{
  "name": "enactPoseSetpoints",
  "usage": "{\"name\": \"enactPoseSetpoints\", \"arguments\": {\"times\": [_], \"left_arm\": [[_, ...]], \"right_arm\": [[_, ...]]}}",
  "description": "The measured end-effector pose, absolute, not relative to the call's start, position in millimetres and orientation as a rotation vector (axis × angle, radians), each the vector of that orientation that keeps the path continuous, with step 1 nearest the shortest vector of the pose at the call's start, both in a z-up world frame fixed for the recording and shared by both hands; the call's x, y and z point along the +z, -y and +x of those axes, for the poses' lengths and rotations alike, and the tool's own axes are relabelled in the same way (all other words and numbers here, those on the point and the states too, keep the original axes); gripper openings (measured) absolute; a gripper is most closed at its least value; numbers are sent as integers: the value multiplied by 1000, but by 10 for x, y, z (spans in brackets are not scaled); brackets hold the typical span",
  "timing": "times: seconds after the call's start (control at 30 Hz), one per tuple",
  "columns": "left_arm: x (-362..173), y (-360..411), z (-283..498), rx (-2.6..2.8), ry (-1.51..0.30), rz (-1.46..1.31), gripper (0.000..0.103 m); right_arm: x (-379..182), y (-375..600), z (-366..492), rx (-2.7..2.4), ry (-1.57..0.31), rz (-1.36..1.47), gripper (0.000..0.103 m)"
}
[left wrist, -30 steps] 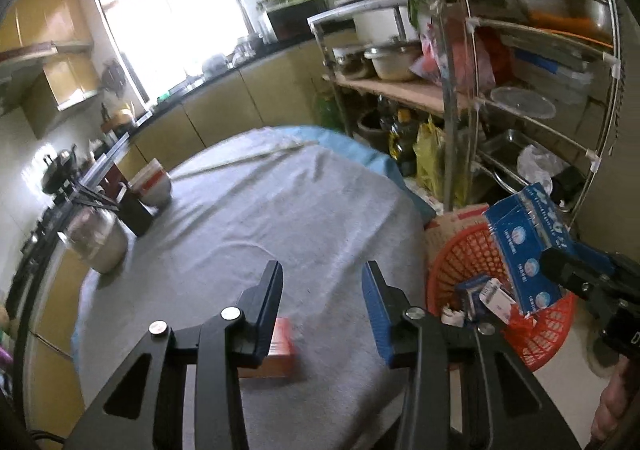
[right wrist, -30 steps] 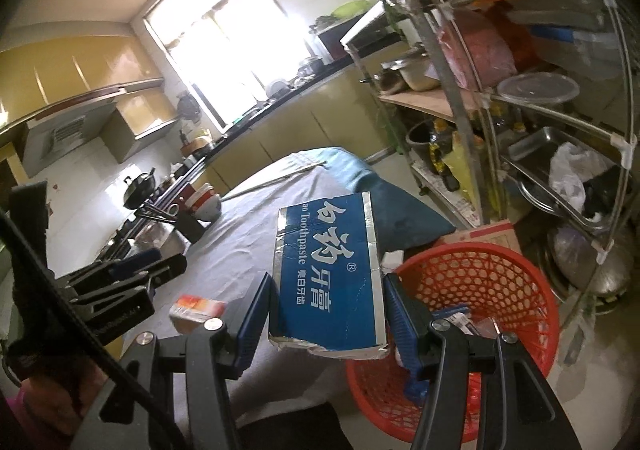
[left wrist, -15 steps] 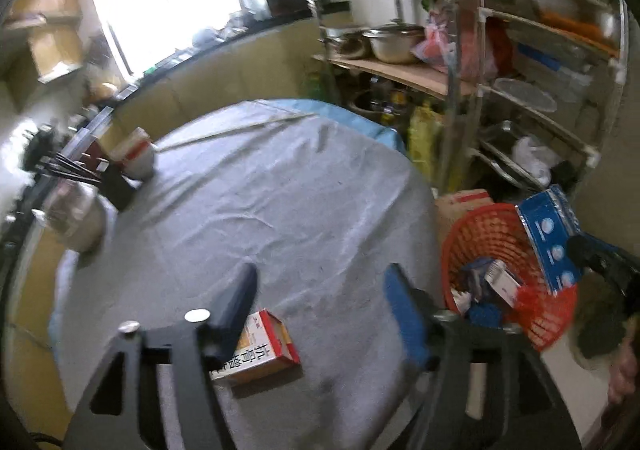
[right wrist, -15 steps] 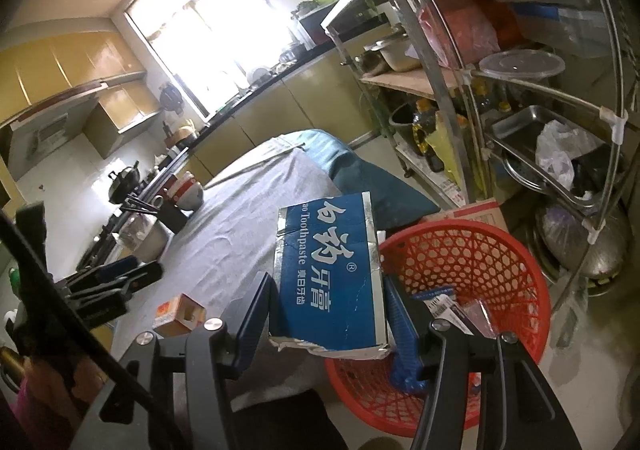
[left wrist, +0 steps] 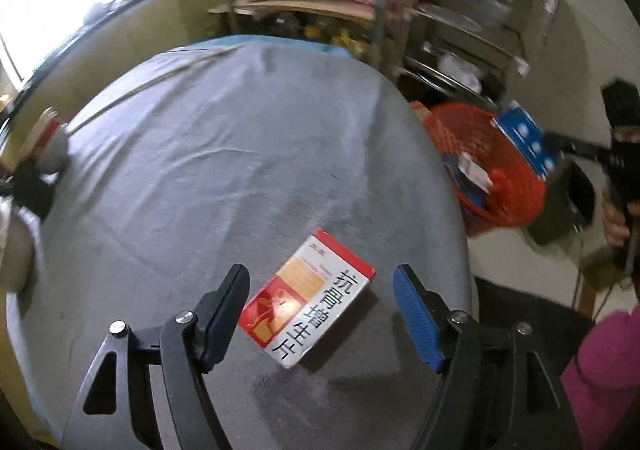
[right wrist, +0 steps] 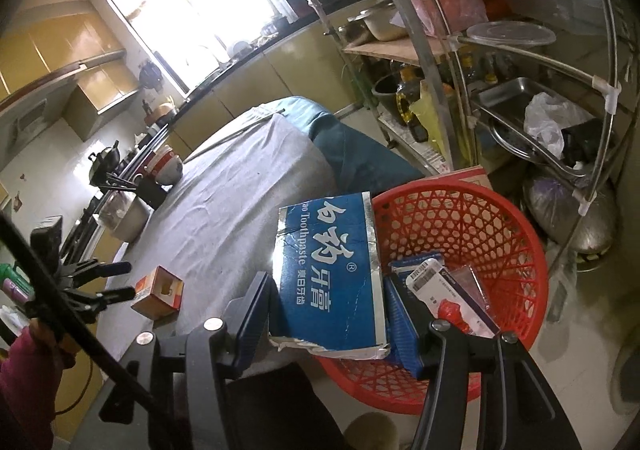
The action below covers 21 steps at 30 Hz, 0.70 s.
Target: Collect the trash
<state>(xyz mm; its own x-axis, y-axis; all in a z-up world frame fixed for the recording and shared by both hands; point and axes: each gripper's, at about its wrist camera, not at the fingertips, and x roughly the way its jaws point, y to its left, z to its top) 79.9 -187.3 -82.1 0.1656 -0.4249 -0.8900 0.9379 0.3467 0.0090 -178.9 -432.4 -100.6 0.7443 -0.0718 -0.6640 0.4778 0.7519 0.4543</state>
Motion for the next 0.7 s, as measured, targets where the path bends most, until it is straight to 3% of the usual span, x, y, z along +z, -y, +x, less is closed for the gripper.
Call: {"name": "enactPoseSetpoints", "arguments": {"times": [0.43, 0.7], "left_arm": [[-1197, 1934, 963, -1135, -984, 729, 75], [-1194, 1887, 947, -1030, -957, 653, 53]], "right_arm": [[-971, 4270, -1687, -352, -698, 647, 59], [-996, 4167, -1541, -328, -716, 629, 59]]}}
